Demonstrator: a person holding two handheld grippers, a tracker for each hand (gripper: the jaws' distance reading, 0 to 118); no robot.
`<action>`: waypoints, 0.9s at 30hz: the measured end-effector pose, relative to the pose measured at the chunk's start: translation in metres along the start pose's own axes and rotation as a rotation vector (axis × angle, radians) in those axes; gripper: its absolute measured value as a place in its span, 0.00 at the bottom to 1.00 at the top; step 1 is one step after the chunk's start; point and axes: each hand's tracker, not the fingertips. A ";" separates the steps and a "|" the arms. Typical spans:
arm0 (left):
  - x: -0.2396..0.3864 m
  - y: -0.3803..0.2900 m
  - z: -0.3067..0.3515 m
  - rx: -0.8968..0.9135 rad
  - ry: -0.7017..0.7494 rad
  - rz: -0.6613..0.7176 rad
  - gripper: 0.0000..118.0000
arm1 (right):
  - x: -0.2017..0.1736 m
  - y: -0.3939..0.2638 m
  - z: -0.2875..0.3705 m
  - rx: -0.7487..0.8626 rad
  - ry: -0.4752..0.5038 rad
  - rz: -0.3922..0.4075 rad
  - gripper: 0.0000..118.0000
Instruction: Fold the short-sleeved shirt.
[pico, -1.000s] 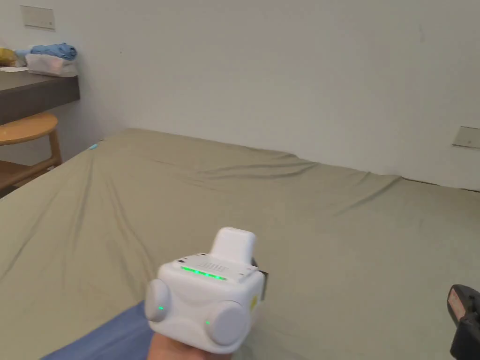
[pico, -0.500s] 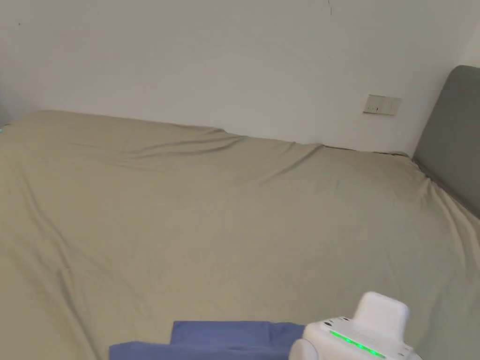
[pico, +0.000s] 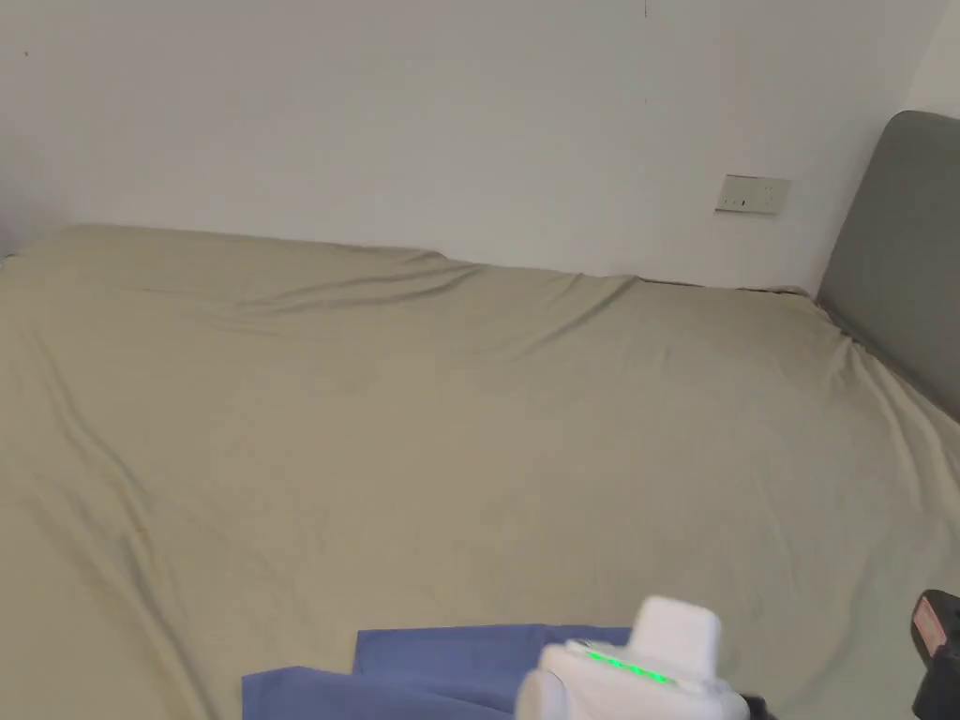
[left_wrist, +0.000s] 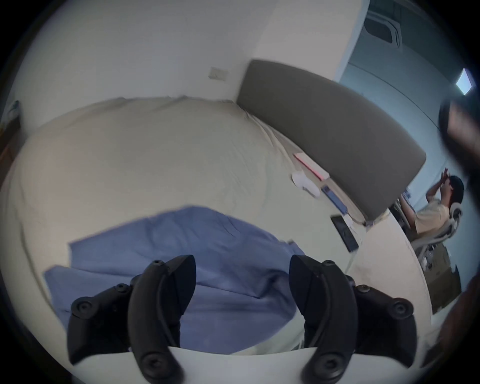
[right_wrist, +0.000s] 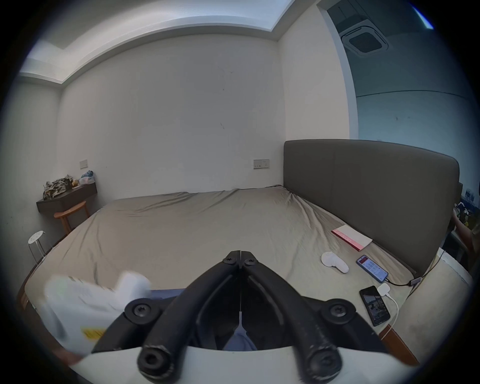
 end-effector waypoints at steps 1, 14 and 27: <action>-0.013 0.010 0.024 0.051 0.025 0.006 0.66 | -0.006 0.002 -0.001 0.003 0.016 0.000 0.00; -0.190 -0.032 0.234 0.275 0.541 0.223 0.01 | -0.096 0.002 -0.004 0.021 0.210 0.026 0.00; -0.275 -0.057 0.029 -0.174 0.510 0.284 0.66 | -0.111 0.002 -0.017 -0.015 0.234 0.108 0.00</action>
